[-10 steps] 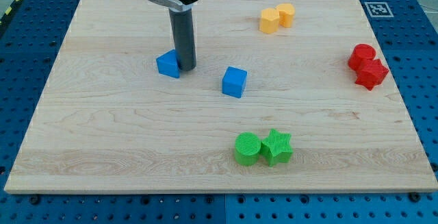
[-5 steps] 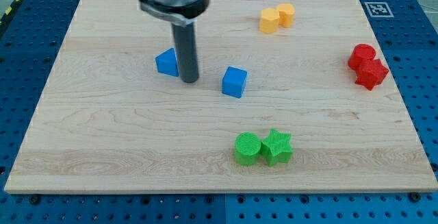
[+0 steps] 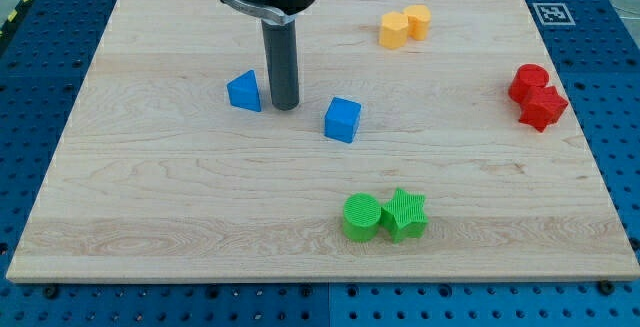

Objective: Push the blue triangle towards the center left of the board

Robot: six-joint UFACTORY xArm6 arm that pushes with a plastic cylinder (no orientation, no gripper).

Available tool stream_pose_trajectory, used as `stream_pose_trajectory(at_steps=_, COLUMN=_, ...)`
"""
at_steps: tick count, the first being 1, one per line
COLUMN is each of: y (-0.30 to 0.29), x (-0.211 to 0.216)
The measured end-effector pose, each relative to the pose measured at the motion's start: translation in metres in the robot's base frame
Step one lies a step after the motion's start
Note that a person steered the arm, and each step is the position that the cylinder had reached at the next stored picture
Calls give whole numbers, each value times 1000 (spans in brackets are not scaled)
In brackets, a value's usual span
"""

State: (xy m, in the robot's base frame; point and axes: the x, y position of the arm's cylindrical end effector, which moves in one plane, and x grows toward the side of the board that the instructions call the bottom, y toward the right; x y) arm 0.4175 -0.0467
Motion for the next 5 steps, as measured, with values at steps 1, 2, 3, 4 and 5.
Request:
stream_pose_trajectory(at_steps=1, y=-13, x=0)
stream_pose_trajectory(at_steps=2, y=-44, x=0)
stream_pose_trajectory(at_steps=3, y=-49, x=0)
stream_pose_trajectory(at_steps=4, y=-73, x=-2)
stream_pose_trajectory(at_steps=5, y=-97, x=-11)
